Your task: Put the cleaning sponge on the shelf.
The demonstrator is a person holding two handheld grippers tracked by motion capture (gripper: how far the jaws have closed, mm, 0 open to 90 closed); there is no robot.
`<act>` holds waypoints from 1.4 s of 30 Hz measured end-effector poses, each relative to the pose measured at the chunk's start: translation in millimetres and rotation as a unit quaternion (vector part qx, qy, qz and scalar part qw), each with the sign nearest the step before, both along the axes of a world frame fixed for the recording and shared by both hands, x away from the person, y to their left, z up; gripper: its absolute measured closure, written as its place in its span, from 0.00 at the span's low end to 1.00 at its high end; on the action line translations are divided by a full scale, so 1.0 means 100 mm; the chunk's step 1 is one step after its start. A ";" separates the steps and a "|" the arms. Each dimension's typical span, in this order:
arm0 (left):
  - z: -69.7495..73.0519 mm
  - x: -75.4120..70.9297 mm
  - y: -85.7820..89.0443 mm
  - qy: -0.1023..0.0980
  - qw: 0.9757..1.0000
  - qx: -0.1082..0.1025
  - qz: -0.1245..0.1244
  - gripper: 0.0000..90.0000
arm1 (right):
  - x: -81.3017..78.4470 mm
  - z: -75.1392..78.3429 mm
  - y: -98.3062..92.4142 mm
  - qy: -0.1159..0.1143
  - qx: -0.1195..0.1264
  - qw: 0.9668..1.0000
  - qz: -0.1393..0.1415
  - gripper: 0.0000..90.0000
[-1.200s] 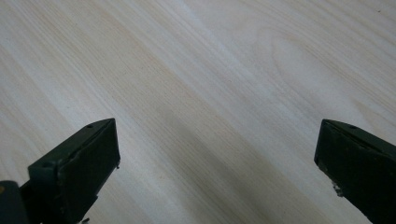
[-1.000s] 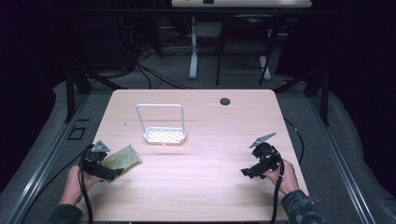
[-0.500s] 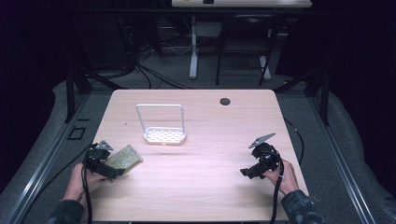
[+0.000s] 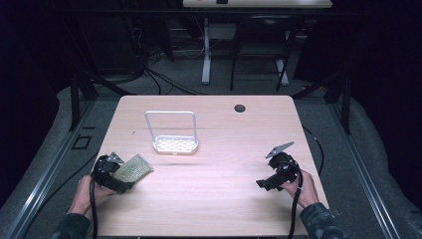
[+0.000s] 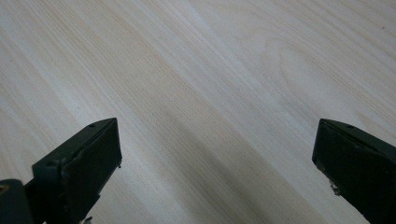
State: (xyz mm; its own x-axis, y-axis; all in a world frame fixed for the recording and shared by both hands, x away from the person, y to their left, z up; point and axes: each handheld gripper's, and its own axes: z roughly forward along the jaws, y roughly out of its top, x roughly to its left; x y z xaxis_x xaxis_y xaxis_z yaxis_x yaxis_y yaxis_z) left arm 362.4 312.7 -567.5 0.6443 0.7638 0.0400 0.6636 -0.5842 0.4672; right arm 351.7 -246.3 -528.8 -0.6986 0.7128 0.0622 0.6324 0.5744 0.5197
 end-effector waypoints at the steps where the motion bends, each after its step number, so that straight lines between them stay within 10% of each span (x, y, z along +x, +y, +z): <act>1: 0.00 0.00 0.00 0.001 1.000 0.001 0.000 0.06 | 0.00 0.00 0.00 0.000 0.000 1.000 0.000 0.01; 42: 0.27 -0.16 -0.13 -0.036 0.999 -0.020 0.013 0.32 | 0.00 -0.02 -0.01 0.007 -0.011 1.000 0.000 0.03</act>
